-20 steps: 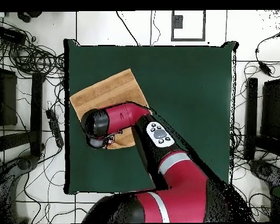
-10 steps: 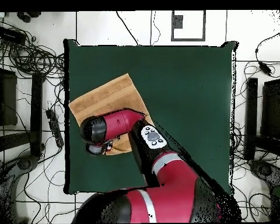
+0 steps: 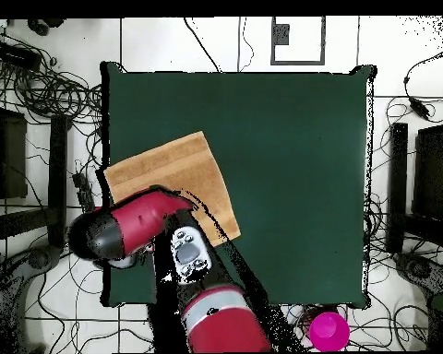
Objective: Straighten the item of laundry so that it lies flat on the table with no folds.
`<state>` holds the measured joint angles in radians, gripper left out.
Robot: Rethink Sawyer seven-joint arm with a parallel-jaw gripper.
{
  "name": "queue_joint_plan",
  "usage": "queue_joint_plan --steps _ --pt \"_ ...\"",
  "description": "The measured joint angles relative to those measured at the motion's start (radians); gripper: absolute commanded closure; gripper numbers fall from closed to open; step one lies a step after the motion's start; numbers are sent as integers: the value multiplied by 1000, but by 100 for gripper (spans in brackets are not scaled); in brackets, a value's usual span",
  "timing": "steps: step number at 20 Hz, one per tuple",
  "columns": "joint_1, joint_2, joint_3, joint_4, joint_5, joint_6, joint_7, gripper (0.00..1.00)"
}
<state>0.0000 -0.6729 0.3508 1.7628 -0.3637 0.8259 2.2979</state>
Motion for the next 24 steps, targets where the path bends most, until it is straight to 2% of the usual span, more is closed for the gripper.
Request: queue_joint_plan --steps 2,6,7,24 --pt "45 -56 -18 31 21 0 0 100" --pt "91 -96 -45 59 45 0 0 100" --pt "104 -104 -54 75 58 0 0 0" --pt "99 -117 -121 128 95 0 0 0"
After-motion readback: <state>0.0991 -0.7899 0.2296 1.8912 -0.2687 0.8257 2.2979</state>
